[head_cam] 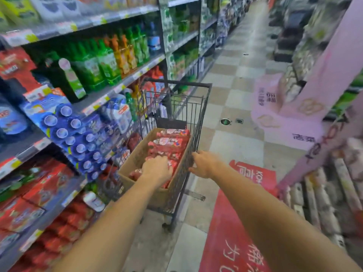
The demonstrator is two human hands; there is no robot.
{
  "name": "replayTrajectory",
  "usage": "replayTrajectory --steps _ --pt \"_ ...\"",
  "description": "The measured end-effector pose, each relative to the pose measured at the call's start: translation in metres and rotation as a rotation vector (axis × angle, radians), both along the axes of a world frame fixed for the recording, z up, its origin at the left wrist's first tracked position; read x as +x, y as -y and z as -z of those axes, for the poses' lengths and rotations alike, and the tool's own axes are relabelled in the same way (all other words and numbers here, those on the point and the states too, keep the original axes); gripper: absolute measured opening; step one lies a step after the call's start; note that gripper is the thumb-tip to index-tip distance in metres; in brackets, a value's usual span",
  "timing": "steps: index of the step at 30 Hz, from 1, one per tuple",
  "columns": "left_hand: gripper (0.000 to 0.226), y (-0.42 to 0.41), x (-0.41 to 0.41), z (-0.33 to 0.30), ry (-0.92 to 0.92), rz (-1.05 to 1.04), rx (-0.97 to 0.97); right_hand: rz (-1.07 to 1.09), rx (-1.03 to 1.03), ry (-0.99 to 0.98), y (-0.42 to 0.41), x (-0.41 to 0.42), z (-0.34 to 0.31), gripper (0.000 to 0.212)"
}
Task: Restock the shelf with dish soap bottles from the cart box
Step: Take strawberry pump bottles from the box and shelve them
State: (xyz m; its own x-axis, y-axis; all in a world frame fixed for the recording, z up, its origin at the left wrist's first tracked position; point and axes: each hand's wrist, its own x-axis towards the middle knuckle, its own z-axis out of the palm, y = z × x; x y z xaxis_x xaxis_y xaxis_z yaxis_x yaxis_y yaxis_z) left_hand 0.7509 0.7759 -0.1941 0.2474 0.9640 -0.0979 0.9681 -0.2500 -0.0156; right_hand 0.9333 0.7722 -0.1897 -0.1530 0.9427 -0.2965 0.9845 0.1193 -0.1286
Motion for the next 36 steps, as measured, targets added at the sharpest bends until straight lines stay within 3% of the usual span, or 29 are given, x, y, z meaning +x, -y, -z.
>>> replayTrajectory --steps 9,17,25,33,36 --pt "0.034 -0.076 0.042 0.031 -0.075 -0.044 -0.099 -0.096 -0.145 0.012 -0.068 0.023 0.037 0.053" --pt "0.034 -0.181 0.067 0.050 -0.061 -0.090 -0.115 -0.135 -0.232 0.051 -0.188 0.035 0.045 0.039" --pt "0.031 -0.272 0.061 0.069 -0.026 -0.201 -0.219 -0.219 -0.281 0.005 -0.307 0.029 0.045 0.049" --pt "0.032 -0.313 0.051 0.106 0.055 -0.344 -0.263 -0.206 -0.378 0.064 -0.391 0.024 0.119 0.050" --pt "0.036 -0.329 0.052 0.129 0.053 -0.439 -0.332 -0.191 -0.421 0.102 -0.422 0.020 0.148 0.059"
